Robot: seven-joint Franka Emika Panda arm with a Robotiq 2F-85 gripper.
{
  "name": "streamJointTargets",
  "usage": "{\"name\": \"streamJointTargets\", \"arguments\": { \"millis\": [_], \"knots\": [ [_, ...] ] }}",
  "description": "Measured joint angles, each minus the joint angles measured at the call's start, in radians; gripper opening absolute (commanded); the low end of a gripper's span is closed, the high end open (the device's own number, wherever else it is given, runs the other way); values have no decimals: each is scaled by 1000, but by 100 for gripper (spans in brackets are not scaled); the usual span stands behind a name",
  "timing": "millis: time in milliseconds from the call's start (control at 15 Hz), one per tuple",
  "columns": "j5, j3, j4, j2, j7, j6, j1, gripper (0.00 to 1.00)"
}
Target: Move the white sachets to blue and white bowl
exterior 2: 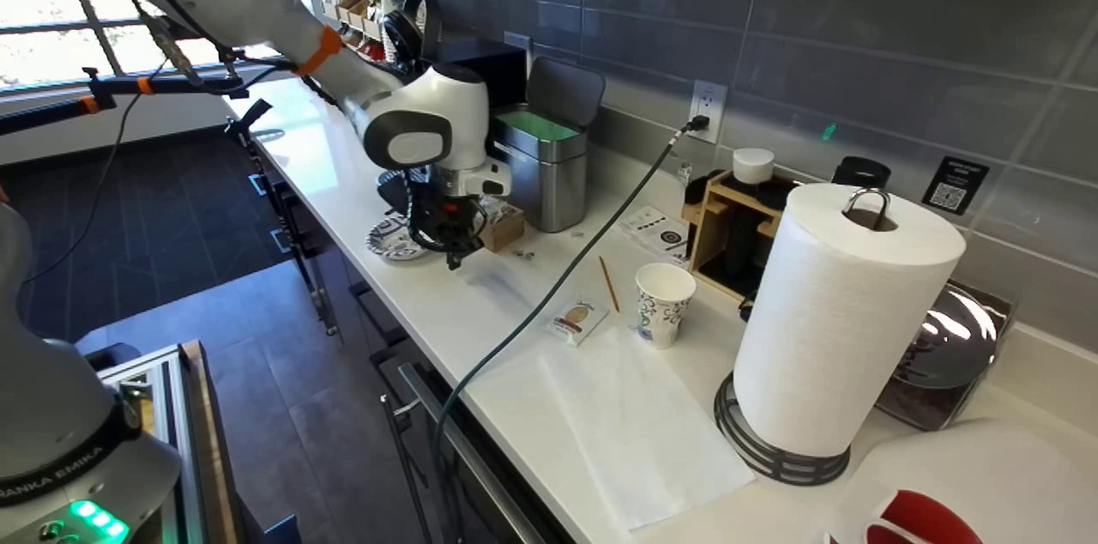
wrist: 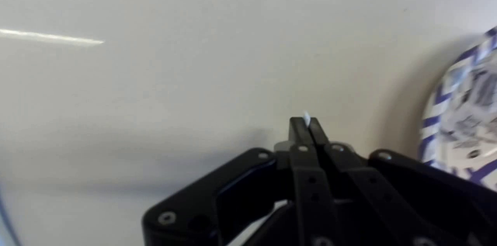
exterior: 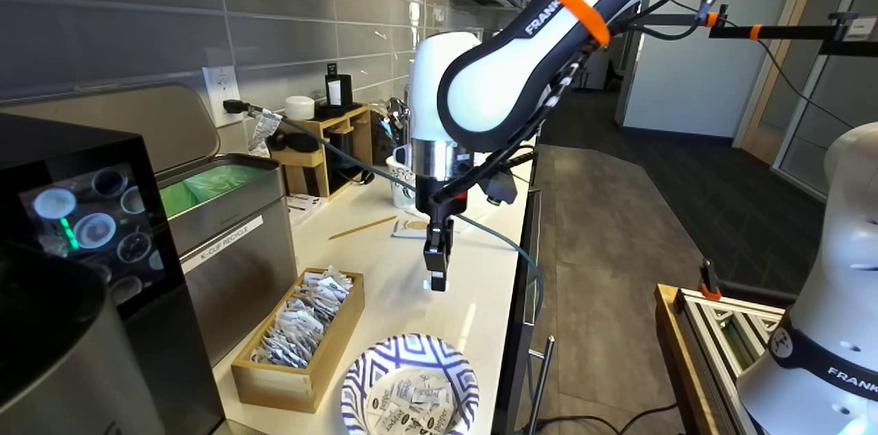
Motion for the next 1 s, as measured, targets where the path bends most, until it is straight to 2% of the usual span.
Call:
{"name": "streamJointTargets", "arguments": {
  "millis": [267, 533, 733, 1000],
  "knots": [
    [117, 40, -86, -131, -181, -115, 59, 1],
    [147, 55, -115, -179, -290, -181, 152, 1],
    [147, 74, -118, -171, -320, -158, 211, 1],
    [146, 97, -116, -132, -343, -21, 256, 1]
  ]
}}
